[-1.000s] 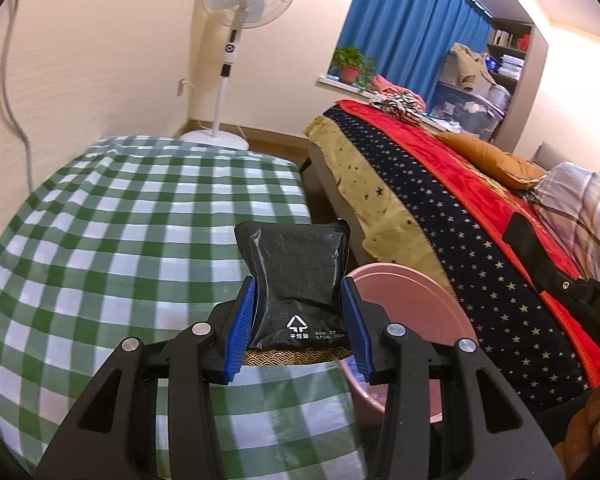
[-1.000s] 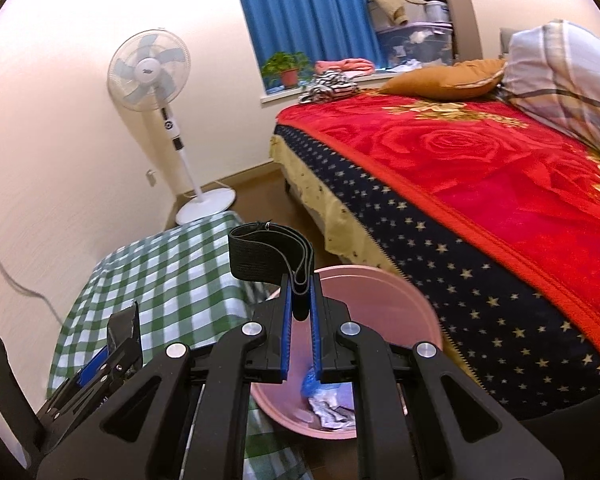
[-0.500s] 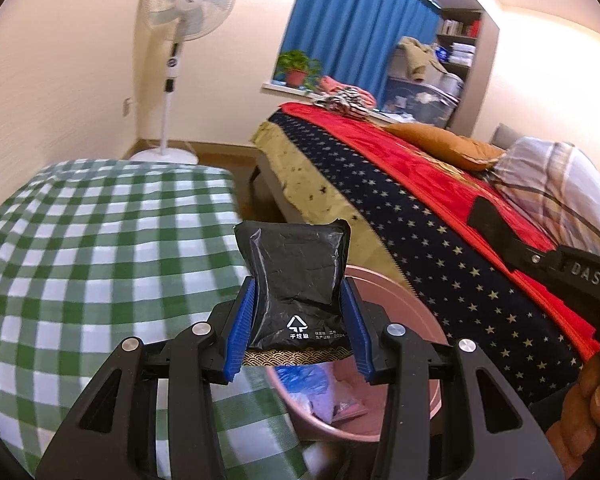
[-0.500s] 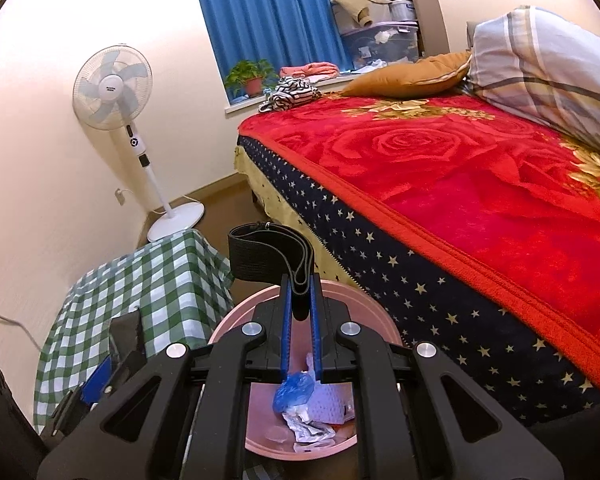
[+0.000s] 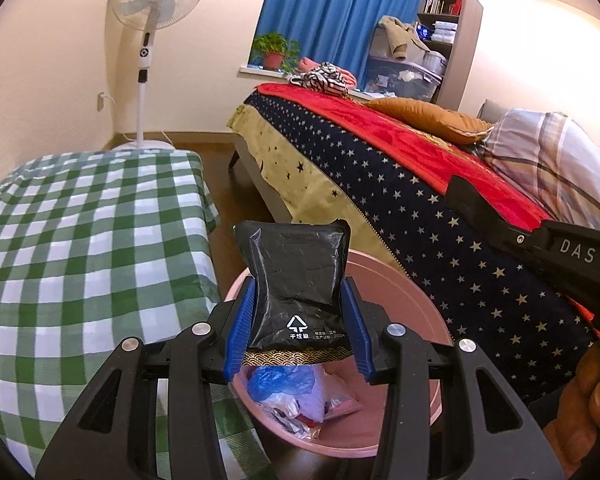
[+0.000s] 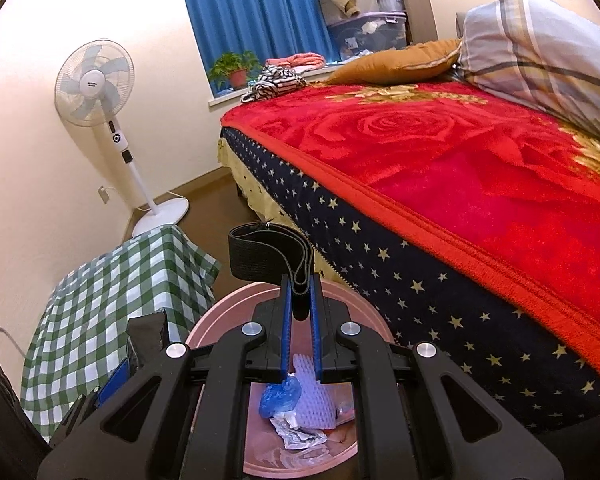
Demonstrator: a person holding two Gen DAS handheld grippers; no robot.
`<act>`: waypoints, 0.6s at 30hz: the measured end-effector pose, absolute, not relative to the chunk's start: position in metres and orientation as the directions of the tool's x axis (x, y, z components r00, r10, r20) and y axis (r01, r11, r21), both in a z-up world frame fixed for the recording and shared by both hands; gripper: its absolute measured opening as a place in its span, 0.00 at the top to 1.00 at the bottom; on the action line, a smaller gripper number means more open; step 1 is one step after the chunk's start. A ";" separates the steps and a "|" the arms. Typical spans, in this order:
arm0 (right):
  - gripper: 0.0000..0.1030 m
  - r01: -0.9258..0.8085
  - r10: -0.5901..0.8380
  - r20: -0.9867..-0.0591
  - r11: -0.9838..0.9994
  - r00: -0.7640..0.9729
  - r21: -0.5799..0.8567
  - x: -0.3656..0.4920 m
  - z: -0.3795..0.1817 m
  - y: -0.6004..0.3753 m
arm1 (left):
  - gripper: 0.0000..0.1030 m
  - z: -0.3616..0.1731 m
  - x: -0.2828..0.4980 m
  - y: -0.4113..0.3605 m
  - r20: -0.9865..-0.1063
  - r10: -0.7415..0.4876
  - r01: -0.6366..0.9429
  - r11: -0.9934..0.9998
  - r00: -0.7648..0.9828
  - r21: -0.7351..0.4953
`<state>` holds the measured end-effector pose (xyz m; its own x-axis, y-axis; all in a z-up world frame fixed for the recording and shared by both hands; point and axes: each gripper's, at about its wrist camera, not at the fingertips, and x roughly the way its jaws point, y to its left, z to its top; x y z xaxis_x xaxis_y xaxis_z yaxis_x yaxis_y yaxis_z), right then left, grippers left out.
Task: Collect trash
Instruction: 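Carry the black pouch and strap over the pink bin with both tools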
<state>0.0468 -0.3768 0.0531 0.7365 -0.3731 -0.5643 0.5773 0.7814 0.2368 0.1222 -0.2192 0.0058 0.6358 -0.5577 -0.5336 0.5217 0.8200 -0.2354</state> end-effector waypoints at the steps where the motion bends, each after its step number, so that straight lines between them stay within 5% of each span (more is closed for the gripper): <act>1: 0.92 0.577 -0.372 -0.567 0.782 0.735 0.235 0.048 0.052 -0.377 | 0.59 0.004 0.123 -0.220 -0.536 -0.559 0.522 0.819 0.633 -0.238; 18: 0.89 0.595 -0.377 -0.592 0.771 0.712 0.225 0.060 0.035 -0.384 | 0.59 -0.015 0.130 -0.237 -0.560 -0.581 0.538 0.801 0.590 -0.263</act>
<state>0.0599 -0.3840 0.0351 0.7124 -0.3770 -0.5919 0.5953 0.7713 0.2253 0.1295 -0.2368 -0.0153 0.5903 -0.5812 -0.5601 0.5382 0.8006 -0.2635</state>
